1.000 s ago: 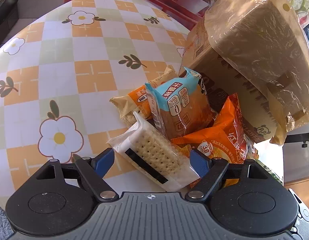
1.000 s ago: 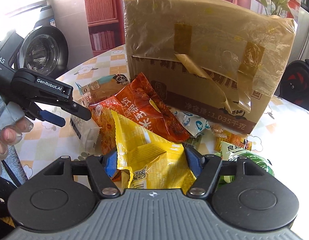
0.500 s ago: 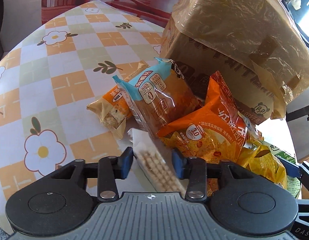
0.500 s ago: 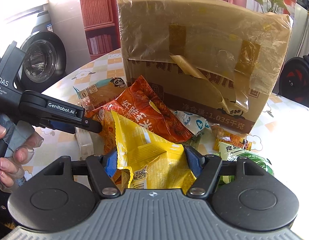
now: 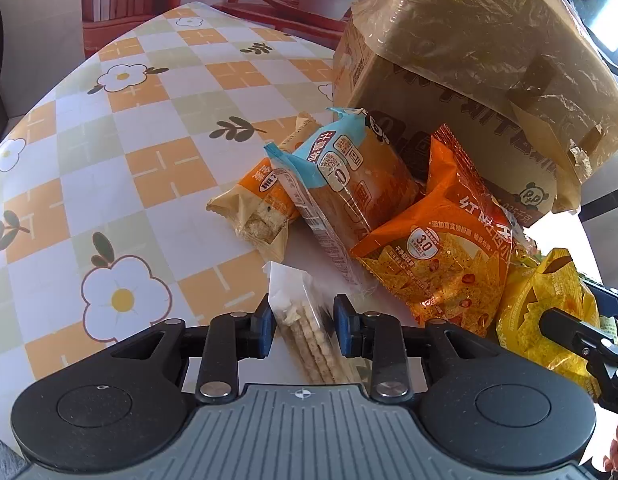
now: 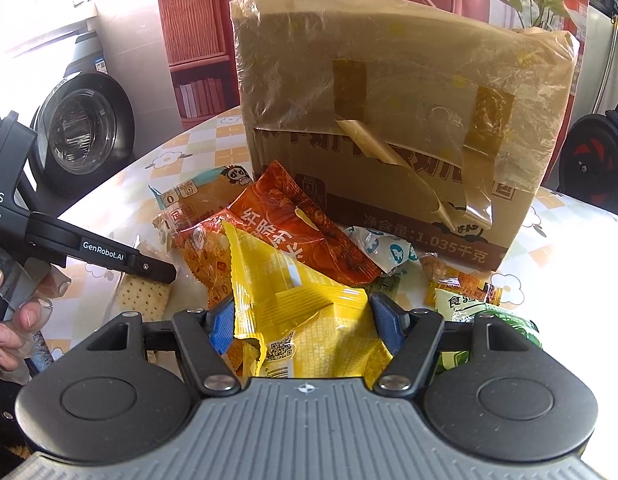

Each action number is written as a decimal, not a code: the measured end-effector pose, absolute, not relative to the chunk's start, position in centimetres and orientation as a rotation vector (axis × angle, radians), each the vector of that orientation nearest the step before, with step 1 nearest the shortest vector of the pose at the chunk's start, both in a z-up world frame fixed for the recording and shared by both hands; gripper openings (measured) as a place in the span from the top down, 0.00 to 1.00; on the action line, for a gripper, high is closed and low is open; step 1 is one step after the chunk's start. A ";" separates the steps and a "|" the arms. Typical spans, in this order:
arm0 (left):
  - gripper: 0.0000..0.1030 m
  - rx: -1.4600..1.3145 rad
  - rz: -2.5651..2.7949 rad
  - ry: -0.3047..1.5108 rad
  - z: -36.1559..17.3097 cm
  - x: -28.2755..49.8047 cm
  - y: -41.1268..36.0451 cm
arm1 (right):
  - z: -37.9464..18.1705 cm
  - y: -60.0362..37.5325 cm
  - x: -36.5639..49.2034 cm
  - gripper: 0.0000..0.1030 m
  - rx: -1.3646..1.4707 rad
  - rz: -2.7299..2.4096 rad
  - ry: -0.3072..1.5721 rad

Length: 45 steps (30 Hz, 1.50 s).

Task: Organize snacks
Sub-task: 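Carry both packets over the box and open both grippers to drop them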

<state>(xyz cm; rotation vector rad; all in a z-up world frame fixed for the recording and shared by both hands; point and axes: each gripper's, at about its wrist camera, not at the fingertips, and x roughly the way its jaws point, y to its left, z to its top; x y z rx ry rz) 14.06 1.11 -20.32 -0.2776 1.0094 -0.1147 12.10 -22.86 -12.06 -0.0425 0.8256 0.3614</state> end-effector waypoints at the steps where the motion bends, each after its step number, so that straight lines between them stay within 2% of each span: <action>1: 0.72 -0.268 -0.122 1.006 -20.3 13.9 1.1 | -12.0 -22.9 12.1 0.33 -0.040 0.361 0.825; 4: 0.81 -0.227 -0.143 0.977 -19.4 13.3 0.6 | -12.0 -23.0 12.1 0.33 -0.036 0.362 0.823; 15: 0.81 -0.220 -0.169 0.810 -14.3 12.1 2.1 | -7.9 -24.6 12.0 0.34 0.010 0.343 0.685; 29: 0.81 -0.152 -0.259 0.456 -0.8 17.3 -1.1 | 1.7 -27.1 16.8 0.35 0.110 0.345 0.433; 30: 0.81 -0.143 -0.264 0.436 -0.1 17.9 -1.6 | 2.3 -27.3 17.4 0.48 0.108 0.343 0.413; 31: 0.81 -0.138 -0.269 0.420 0.6 18.6 -2.3 | 2.9 -27.4 17.8 0.73 0.109 0.339 0.396; 32: 0.81 -0.145 -0.276 0.412 1.3 19.2 -2.9 | 3.5 -27.6 18.5 0.85 0.118 0.331 0.386; 33: 0.81 -0.156 -0.283 0.409 1.6 19.9 -3.3 | 3.9 -27.9 19.2 0.90 0.135 0.320 0.386; 36: 0.81 -0.167 -0.301 0.401 2.6 21.7 -4.9 | 4.0 -28.6 21.4 0.91 0.161 0.282 0.417; 39: 0.81 -0.156 -0.309 0.411 2.2 22.3 -5.7 | 3.0 -28.6 22.2 0.92 0.124 0.269 0.468; 42: 0.81 -0.160 -0.333 0.447 0.7 22.0 -4.7 | 2.1 -28.3 20.9 0.87 0.110 0.329 0.513; 43: 0.81 -0.156 -0.333 0.459 0.3 21.8 -4.6 | 1.6 -28.1 20.3 0.73 0.095 0.351 0.531; 44: 0.81 -0.152 -0.335 0.471 -0.3 21.6 -4.2 | 1.0 -27.9 19.7 0.63 0.078 0.382 0.559; 45: 0.81 -0.152 -0.337 0.479 -0.8 21.2 -3.8 | 0.3 -27.6 19.1 0.48 0.062 0.409 0.590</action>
